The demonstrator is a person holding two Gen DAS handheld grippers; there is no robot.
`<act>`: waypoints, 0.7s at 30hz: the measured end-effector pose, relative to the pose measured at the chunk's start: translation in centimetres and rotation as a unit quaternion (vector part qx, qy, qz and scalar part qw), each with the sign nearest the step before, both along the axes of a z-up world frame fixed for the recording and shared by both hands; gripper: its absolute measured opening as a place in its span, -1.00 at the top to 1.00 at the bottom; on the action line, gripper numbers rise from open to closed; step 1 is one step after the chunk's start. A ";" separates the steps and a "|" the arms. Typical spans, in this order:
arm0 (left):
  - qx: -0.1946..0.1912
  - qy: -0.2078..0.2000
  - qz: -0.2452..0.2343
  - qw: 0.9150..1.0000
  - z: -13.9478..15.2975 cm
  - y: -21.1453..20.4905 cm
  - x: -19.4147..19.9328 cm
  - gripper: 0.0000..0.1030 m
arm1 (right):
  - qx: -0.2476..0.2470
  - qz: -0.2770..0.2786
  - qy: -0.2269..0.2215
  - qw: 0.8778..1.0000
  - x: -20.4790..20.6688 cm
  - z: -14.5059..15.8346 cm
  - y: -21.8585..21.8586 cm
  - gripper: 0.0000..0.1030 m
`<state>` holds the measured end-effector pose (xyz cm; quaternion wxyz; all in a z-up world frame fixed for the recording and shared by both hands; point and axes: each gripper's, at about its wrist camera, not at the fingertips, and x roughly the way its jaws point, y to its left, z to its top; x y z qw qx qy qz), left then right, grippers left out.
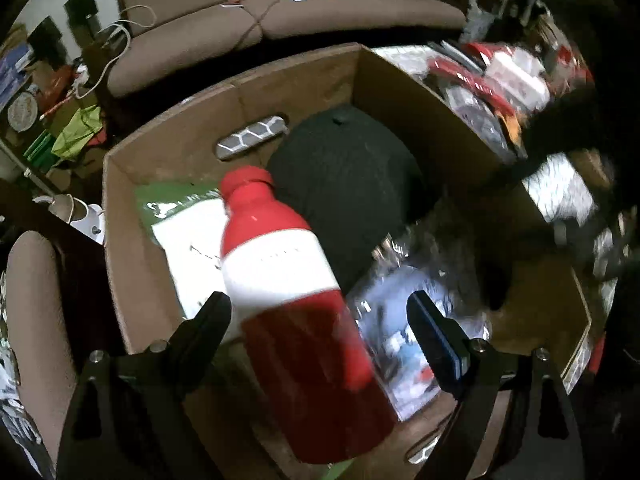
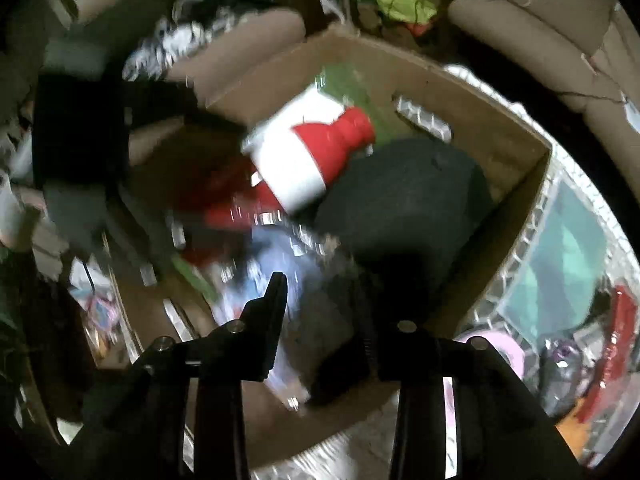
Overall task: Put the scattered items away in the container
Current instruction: 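Withdraw the right tool from the box back over the table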
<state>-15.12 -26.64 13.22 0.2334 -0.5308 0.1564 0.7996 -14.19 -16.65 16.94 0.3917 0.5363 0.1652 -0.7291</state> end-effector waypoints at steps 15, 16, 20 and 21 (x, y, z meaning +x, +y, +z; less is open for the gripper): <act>-0.001 0.016 0.001 1.000 0.8 3.3 1.3 -0.87 | 0.031 -0.014 0.026 0.999 2.1 0.6 3.2 0.29; 0.008 0.016 -0.002 1.000 1.1 3.5 1.8 -0.87 | 0.017 -0.023 0.027 0.999 2.3 1.3 4.1 0.23; -0.017 0.005 0.020 1.000 0.3 4.8 2.4 -0.87 | -0.021 -0.070 0.047 0.996 3.4 3.7 8.8 -0.05; -0.013 0.018 0.026 0.999 0.7 5.1 3.0 -0.87 | -0.029 -0.087 0.053 0.994 3.9 4.2 10.3 -0.09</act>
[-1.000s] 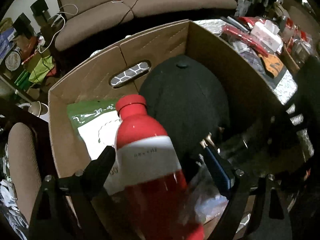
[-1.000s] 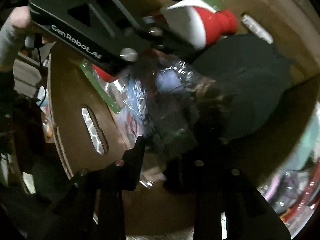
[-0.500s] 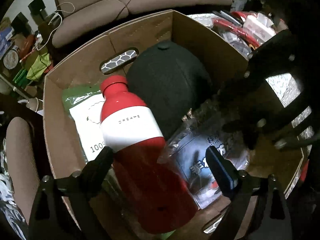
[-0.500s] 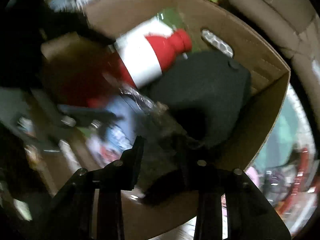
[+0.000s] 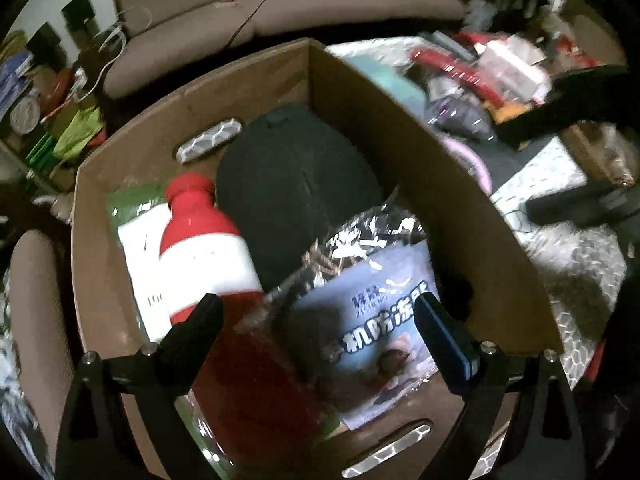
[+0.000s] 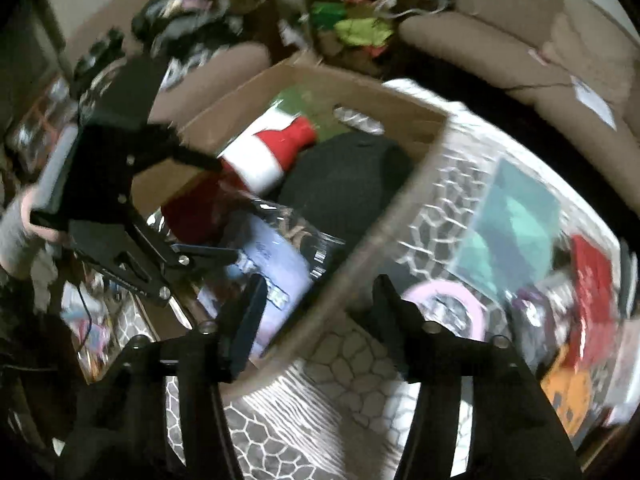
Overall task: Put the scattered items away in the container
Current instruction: 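Withdraw the right tool from the box back over the table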
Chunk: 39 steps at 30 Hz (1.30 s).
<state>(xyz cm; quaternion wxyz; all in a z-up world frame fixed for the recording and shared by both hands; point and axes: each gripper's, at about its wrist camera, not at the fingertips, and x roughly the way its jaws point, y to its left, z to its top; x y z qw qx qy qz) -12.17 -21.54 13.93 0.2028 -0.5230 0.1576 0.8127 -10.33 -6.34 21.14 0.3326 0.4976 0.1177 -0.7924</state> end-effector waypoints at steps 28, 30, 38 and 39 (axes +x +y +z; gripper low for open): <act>0.173 0.180 0.146 0.957 -2.1 16.5 13.3 -0.89 | -0.039 -0.134 0.060 0.988 8.1 -6.0 20.5 -0.41; 0.140 0.199 0.157 0.957 -2.7 17.6 13.0 -1.00 | -0.043 -0.130 0.057 0.989 7.8 -6.6 20.8 -0.41; 0.090 0.228 0.146 0.958 -4.1 20.4 12.4 -1.00 | -0.057 -0.124 0.034 0.990 3.3 -8.8 20.6 -0.42; 0.087 0.231 0.146 0.958 -4.3 20.7 12.5 -1.00 | -0.062 -0.122 0.028 0.990 2.6 -8.9 20.5 -0.42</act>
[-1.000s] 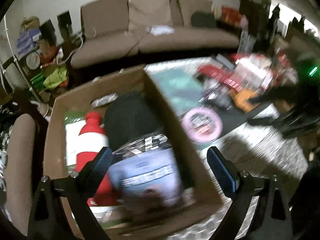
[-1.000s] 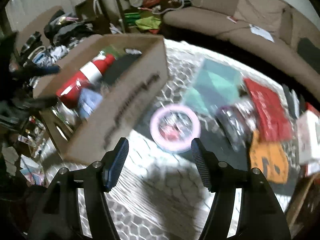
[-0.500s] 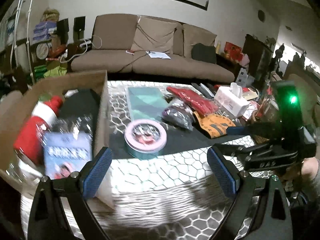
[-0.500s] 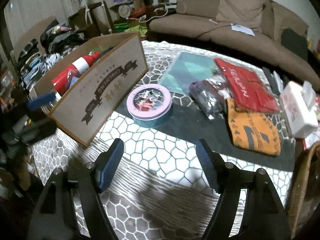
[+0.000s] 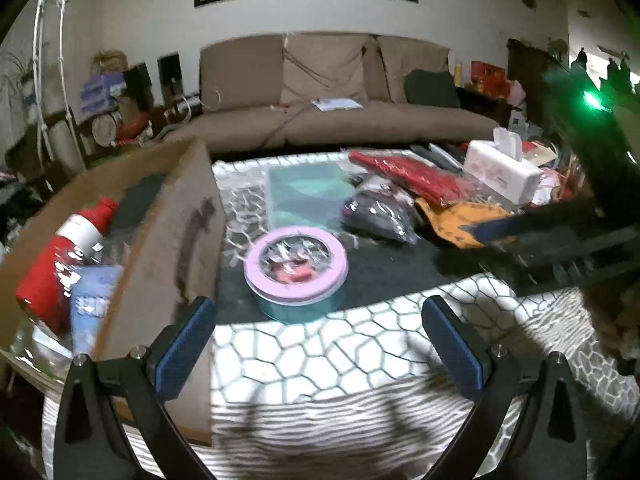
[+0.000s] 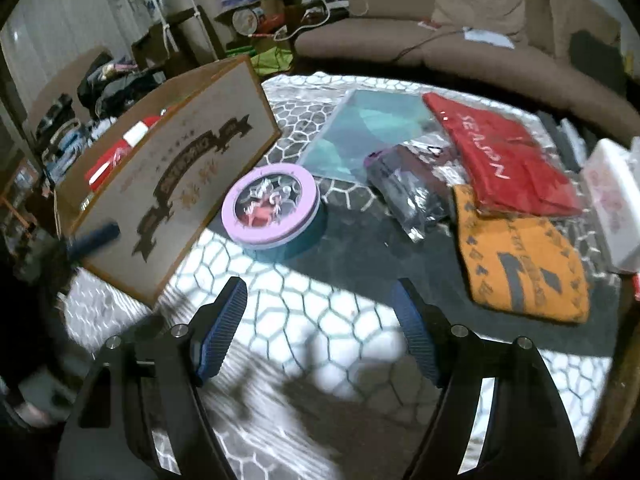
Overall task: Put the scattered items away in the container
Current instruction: 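Withdraw the right tool from the box back over the table, then move the left tool to the pink-lidded teal tin and grasp its rim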
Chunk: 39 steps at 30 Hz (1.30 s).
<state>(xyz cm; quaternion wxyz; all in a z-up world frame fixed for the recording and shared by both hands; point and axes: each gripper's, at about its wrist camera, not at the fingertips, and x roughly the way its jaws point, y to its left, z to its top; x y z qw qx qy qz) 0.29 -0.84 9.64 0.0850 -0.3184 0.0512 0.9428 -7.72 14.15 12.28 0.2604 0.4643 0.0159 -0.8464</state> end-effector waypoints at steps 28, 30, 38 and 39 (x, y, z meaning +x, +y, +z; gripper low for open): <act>0.125 -0.037 0.003 0.991 -4.4 -1.5 -0.3 -1.00 | 0.216 0.230 -0.018 0.949 -9.9 -7.4 -18.8 -1.00; 0.122 -0.048 0.006 0.991 -4.9 -1.5 -0.6 -1.00 | 0.224 0.240 -0.020 0.944 -10.0 -7.5 -19.2 -1.00; 0.118 -0.050 0.042 0.991 -6.4 -1.8 -2.3 -1.00 | 0.155 0.209 -0.076 0.962 -11.7 -5.8 -16.4 -1.00; 0.111 -0.047 0.052 0.991 -6.6 -1.7 -2.8 -1.00 | 0.113 0.179 -0.082 0.974 -12.8 -5.0 -15.0 -1.00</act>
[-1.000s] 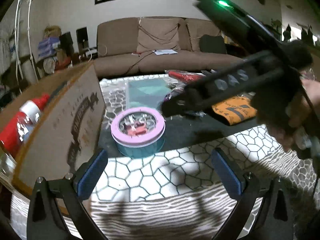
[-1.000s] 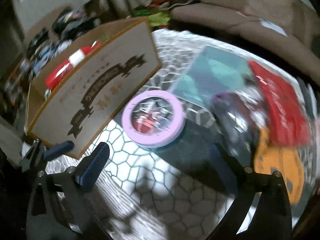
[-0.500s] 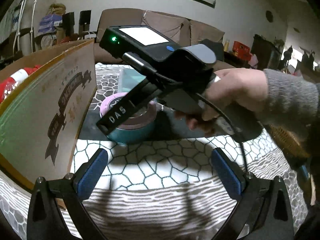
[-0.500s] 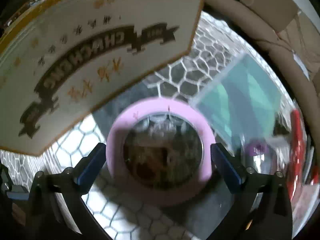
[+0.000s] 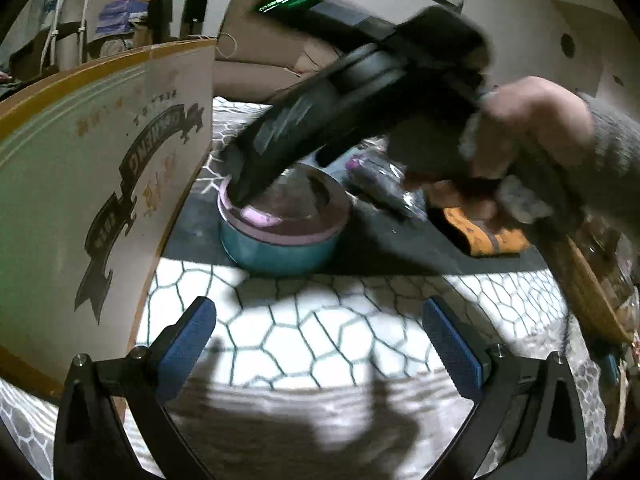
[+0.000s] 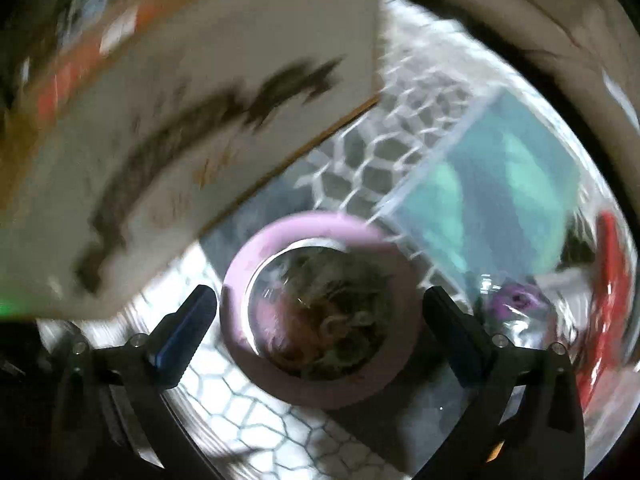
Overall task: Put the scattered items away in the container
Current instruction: 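Move the left tool to the pink-lidded teal tin and grasp its rim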
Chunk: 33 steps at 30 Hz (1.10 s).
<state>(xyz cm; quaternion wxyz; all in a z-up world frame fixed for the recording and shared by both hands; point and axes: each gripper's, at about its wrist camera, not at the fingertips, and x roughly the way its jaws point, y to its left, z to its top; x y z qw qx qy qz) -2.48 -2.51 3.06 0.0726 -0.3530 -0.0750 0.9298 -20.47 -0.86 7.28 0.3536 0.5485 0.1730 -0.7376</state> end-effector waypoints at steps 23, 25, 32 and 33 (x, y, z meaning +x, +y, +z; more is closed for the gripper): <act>0.000 -0.076 0.001 0.997 -3.1 -0.1 -5.6 -0.36 | -0.027 -0.110 -0.155 0.981 -2.7 -3.0 2.3 -0.40; -0.003 -0.082 -0.013 0.997 -2.9 0.1 -4.6 -0.36 | -0.021 -0.104 -0.157 0.982 -1.1 -3.0 2.8 -0.40; -0.042 -0.104 -0.090 0.990 -1.9 2.1 0.3 -0.37 | -0.040 -0.126 -0.175 0.976 7.0 -2.7 6.4 -0.40; -0.048 -0.108 -0.105 0.987 -1.9 2.6 1.5 -0.39 | -0.050 -0.133 -0.179 0.973 8.3 -2.6 7.2 -0.40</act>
